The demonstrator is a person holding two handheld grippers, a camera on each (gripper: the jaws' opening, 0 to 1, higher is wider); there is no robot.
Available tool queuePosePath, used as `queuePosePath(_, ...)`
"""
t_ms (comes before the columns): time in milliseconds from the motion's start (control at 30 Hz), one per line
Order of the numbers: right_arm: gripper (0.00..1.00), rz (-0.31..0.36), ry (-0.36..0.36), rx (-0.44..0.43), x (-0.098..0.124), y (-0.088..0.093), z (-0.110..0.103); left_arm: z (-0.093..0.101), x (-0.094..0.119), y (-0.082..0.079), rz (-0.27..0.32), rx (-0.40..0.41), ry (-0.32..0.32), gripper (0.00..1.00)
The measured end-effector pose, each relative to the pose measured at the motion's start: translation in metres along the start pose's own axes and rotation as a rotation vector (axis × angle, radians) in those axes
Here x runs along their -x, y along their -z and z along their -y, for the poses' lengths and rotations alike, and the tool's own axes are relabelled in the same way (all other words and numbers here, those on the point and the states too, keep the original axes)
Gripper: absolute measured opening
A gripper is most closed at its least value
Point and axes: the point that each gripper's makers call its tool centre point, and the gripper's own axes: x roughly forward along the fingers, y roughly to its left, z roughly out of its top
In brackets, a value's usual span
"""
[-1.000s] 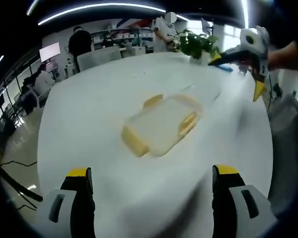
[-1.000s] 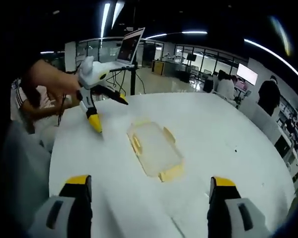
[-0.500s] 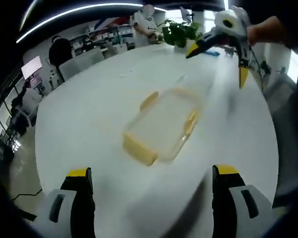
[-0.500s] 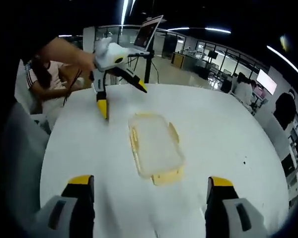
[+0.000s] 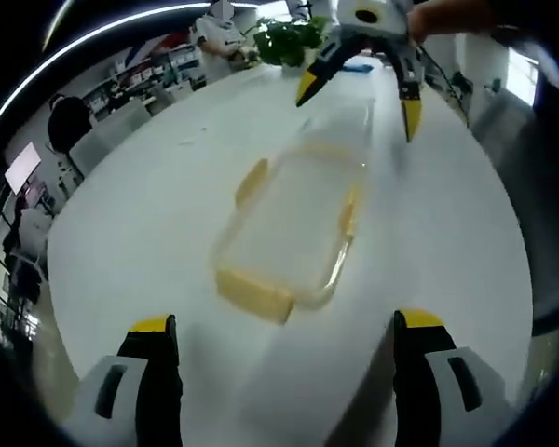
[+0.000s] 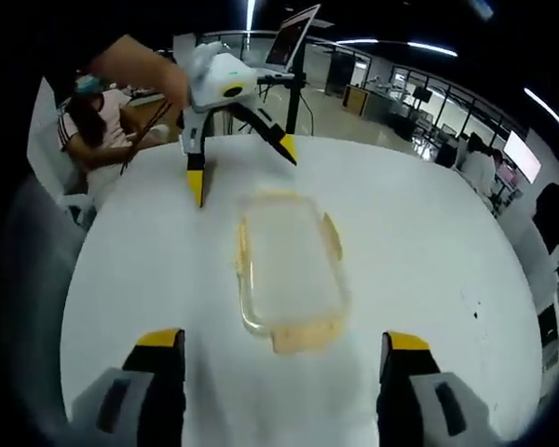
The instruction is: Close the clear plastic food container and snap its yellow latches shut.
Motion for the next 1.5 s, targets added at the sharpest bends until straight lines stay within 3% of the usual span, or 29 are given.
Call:
queuePosePath(133,0.81,-0.005,-0.008,0.002,-0.005,0.000,0.008,0.002,0.000,-0.009,0.006,-0.036,0.054,0.89)
queuePosePath(167,0.80,-0.008,-0.012,0.005,-0.008,-0.001,0.011,0.009,-0.001,-0.012,0.020,-0.039,0.116,0.88)
queuePosePath(200,0.77,-0.012,-0.018,0.009,-0.010,0.000,0.012,0.010,-0.003,-0.013,0.023,-0.016,0.138,0.89)
queuePosePath(267,0.73,-0.053,0.000,-0.010,-0.013,0.005,0.020,0.006,-0.007,-0.011,0.005,-0.026,0.151,0.90)
queuePosePath(333,0.74,-0.060,-0.028,-0.021,-0.017,0.006,0.020,0.004,-0.008,-0.010,-0.007,-0.067,0.165,0.84)
queuePosePath(500,0.66,-0.098,-0.075,0.038,-0.023,0.012,0.016,0.003,-0.010,-0.009,-0.031,-0.081,0.210,0.83)
queuePosePath(667,0.64,-0.127,-0.085,0.076,-0.030,0.011,0.016,-0.004,-0.012,-0.009,-0.049,-0.122,0.219,0.81)
queuePosePath(833,0.56,-0.154,-0.114,0.102,-0.033,0.014,0.014,-0.002,-0.008,-0.014,-0.047,-0.125,0.244,0.78)
queuePosePath(900,0.51,-0.169,-0.116,0.122,-0.033,0.016,0.015,-0.003,-0.008,-0.012,-0.076,-0.198,0.250,0.76)
queuePosePath(967,0.51,-0.183,-0.112,0.128,-0.034,0.019,0.017,-0.003,-0.008,-0.015,-0.071,-0.190,0.252,0.72)
queuePosePath(1033,0.51,-0.183,-0.121,0.131,-0.034,0.020,0.018,-0.005,-0.010,-0.016,-0.073,-0.198,0.255,0.70)
queuePosePath(1167,0.47,-0.189,-0.129,0.126,-0.037,0.022,0.022,-0.006,-0.012,-0.019,-0.080,-0.222,0.262,0.56)
queuePosePath(1233,0.45,-0.186,-0.144,0.121,-0.037,0.022,0.021,-0.005,-0.015,-0.019,-0.086,-0.217,0.277,0.56)
queuePosePath(1300,0.43,-0.178,-0.146,0.113,-0.038,0.021,0.020,-0.006,-0.016,-0.011,-0.129,-0.252,0.288,0.55)
queuePosePath(1333,0.43,-0.176,-0.149,0.113,-0.038,0.020,0.020,-0.005,-0.017,-0.017,-0.093,-0.242,0.289,0.55)
queuePosePath(1500,0.40,-0.170,-0.175,0.102,-0.038,0.021,0.018,-0.011,-0.014,-0.019,-0.107,-0.260,0.304,0.50)
